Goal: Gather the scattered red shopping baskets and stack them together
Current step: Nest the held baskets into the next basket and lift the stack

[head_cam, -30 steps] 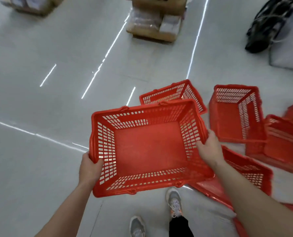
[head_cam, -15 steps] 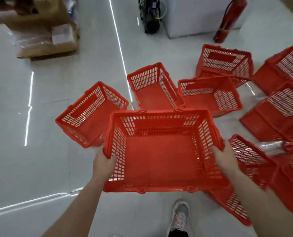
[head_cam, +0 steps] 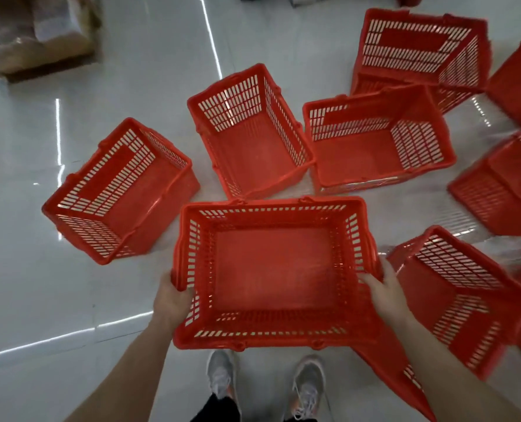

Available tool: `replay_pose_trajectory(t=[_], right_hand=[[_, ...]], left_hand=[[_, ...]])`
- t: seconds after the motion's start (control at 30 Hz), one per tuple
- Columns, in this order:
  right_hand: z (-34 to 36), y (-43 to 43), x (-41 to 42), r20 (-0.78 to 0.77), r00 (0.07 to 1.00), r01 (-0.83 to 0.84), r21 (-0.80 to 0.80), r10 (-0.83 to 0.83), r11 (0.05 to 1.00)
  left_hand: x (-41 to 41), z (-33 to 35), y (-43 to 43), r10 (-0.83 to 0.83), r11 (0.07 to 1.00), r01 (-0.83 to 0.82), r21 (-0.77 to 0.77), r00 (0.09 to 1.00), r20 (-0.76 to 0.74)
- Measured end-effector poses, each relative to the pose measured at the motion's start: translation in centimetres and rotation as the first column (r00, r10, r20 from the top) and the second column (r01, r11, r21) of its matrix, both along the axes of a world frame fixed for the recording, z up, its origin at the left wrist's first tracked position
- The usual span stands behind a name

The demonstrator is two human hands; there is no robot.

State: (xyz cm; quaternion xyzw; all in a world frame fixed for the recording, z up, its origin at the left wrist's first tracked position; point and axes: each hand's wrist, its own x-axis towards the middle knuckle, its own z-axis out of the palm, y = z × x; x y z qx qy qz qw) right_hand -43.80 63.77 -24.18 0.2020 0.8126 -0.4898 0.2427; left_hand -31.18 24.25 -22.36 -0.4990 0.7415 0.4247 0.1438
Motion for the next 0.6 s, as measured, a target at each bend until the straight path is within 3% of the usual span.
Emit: replay_pose_trajectory(t=[0.2,0.4,0.6], right_hand=[[-7.3,-0.8,0.0,0.02,1.0,-0.015,0.102,0.013,0.995],[-13.2,-0.8,-0.7,0.006,0.993,-0.109,0.432,0.118,0.895],[-16.2,-0.7,-1.9,-0.047,0.997,-0.039,0.352,0.059,0.935]], left_hand=[[0.2,-7.8,-0.6,-0.056,0.998,0.053,0.027,0.992,0.116],[0.3,-13.4,-0.3,-0.09,0.992,0.099,-0.081,0.99,0.105],[-0.3,-16.6,0.0,-0.039,0.989,0.045,-0.143,0.998,0.043]])
